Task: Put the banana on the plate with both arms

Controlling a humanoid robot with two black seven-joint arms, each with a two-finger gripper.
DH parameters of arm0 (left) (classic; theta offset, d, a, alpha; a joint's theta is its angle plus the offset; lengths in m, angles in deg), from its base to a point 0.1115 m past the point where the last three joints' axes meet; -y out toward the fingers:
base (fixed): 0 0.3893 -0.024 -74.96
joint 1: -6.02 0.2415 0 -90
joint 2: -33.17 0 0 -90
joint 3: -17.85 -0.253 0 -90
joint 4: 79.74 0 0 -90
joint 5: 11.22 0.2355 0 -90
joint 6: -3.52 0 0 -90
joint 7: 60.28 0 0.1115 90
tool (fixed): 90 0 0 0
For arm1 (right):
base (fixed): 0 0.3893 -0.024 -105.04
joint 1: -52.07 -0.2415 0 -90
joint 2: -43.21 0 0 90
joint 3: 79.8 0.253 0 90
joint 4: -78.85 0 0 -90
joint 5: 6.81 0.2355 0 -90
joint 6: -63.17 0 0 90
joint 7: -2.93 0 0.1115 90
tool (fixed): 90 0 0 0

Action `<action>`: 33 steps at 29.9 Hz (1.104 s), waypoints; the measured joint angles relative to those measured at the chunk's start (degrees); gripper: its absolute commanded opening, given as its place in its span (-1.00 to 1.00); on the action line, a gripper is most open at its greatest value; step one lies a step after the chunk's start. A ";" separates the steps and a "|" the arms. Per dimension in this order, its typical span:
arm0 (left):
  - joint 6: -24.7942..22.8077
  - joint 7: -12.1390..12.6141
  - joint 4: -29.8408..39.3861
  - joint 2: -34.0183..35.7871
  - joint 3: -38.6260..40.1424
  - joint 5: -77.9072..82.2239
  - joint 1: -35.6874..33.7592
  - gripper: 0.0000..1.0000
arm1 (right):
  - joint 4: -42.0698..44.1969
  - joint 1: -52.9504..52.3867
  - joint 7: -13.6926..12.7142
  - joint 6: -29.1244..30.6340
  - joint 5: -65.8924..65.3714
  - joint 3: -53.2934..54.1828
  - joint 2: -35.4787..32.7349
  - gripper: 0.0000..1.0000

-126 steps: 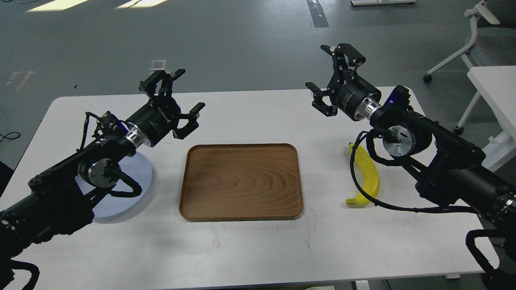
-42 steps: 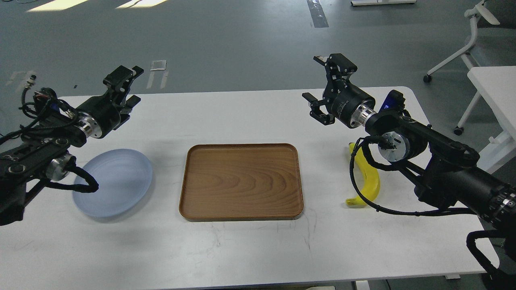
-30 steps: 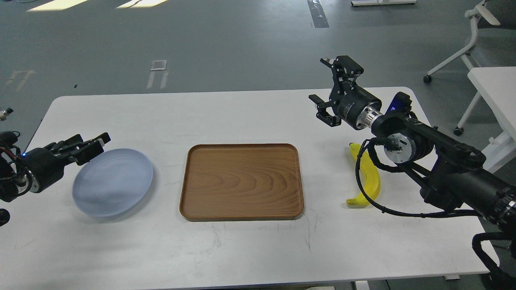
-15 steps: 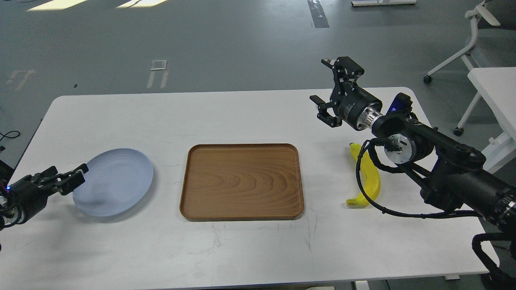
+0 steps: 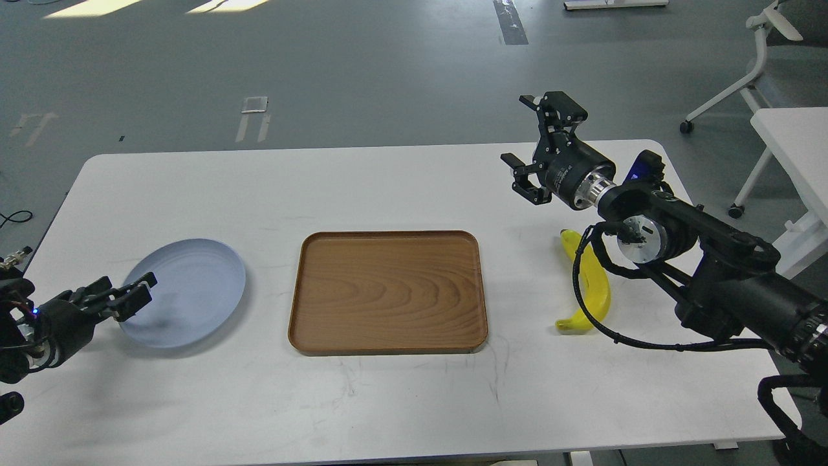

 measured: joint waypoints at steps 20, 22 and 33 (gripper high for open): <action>-0.25 0.00 -4.50 -1.82 -0.02 -0.09 1.37 -0.46 | 0.74 0.03 0.00 -0.03 0.00 0.00 0.35 1.00; -0.25 0.00 -4.57 -1.95 -0.03 -0.17 1.41 -0.72 | 0.78 0.03 0.00 -0.03 0.00 0.00 0.38 1.00; 0.45 0.00 -4.71 -2.38 0.78 -1.22 0.97 -1.00 | 1.18 0.03 0.10 -0.03 0.00 0.00 0.57 1.00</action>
